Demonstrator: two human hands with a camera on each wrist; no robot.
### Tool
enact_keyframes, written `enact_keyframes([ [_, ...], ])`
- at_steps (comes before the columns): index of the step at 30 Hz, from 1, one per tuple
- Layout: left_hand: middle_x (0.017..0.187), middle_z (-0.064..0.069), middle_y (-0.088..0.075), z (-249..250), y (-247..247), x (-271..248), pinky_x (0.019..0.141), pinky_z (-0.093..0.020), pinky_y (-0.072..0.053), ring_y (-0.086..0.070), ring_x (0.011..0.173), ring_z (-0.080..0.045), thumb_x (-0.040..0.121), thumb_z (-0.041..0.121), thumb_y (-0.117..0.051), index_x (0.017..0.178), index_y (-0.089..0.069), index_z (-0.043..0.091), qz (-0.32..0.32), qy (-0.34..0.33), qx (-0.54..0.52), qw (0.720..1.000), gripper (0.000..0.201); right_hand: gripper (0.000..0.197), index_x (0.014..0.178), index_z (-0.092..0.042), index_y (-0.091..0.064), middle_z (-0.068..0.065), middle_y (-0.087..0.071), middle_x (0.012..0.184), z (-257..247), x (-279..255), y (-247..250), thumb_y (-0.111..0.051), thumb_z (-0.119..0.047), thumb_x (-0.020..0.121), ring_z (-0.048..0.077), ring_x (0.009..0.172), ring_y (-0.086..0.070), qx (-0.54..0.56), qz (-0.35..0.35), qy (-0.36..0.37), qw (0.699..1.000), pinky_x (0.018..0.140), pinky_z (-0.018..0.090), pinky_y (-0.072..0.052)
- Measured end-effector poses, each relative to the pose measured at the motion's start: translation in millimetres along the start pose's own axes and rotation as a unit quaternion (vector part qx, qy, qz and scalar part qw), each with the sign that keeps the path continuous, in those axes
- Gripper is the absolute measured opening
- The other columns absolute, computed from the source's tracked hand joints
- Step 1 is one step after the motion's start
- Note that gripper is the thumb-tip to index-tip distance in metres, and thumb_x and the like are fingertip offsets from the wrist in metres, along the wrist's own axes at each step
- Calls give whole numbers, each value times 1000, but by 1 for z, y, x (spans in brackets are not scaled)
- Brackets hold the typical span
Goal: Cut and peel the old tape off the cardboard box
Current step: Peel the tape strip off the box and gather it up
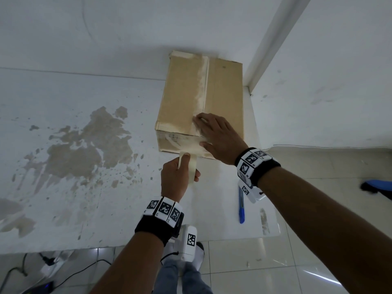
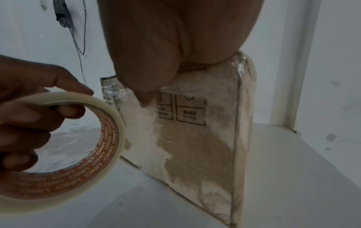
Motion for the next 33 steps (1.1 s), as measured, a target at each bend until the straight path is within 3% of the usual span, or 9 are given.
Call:
enact_keyframes([
  [6,57,-6,-74,2,1,-2,66,-28,-53,-68,51,-14,103,30,-46,55,-71,9,1,-2,-6,1000,58,74,161,-30,-14,-8,-12,169,4,0,-12,-30,-68,99,21,157,-8,-17,-29,-79,996,124,47,-10],
  [9,56,-4,-74,0,0,-2,71,-32,-56,-68,53,-15,103,31,-46,54,-70,12,-2,0,-7,1000,58,70,160,-26,-15,-9,-13,169,4,0,-13,-24,-64,102,19,156,-11,-28,-24,-93,995,125,49,-15],
  [14,58,-6,-75,-3,1,-2,65,-25,-51,-68,52,-11,104,32,-45,59,-72,8,5,6,6,1000,58,71,161,-18,-16,-2,-11,169,4,1,-15,-22,-59,104,18,157,-9,-4,-39,-81,996,127,45,-13],
  [27,52,-2,-72,-4,5,0,62,-25,-51,-65,47,-8,104,30,-47,64,-73,4,11,13,4,1000,54,82,161,-20,-11,-4,-8,170,8,2,-16,-16,-71,97,19,157,-2,-7,-39,-121,992,127,43,-8],
  [31,51,-1,-71,-3,6,1,52,-13,-49,-64,44,-6,104,30,-46,68,-74,-1,13,13,8,1000,55,80,161,-15,-11,1,-7,170,8,2,-16,-18,-66,100,18,157,-5,4,-48,-103,993,127,41,-8],
  [33,51,-1,-71,-2,5,1,52,-15,-49,-64,45,-8,104,30,-47,67,-73,-1,12,15,-1,1000,55,79,161,-12,-10,3,-6,170,8,2,-16,-16,-63,101,18,157,-5,4,-56,-89,994,127,42,-9],
])
Point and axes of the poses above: each hand's wrist, its own x-axis towards the middle knuckle, its own y-axis out of the back of the hand, z = x × y, the point moved 10 cm from there along x, towards the middle knuckle
